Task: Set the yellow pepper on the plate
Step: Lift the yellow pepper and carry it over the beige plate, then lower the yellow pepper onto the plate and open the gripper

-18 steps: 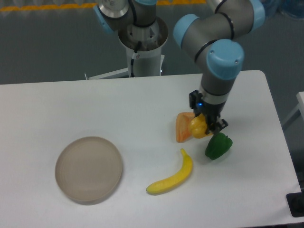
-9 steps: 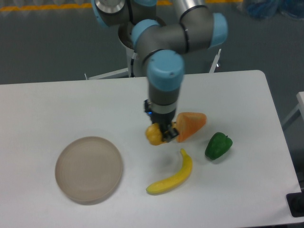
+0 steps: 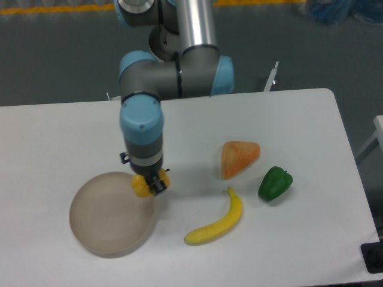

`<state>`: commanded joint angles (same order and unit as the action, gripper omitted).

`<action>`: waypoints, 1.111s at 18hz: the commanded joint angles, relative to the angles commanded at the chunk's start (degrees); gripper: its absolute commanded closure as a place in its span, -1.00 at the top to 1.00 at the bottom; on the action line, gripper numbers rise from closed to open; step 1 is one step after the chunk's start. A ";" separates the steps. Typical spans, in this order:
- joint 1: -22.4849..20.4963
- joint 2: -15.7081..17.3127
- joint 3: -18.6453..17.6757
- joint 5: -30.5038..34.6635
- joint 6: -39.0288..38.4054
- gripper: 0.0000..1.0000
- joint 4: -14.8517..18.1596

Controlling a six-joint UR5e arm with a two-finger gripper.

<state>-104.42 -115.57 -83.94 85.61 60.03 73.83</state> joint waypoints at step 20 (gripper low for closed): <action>5.37 -4.58 2.72 1.49 -5.10 1.00 -8.26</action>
<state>-99.05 -120.15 -81.21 87.10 54.93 65.57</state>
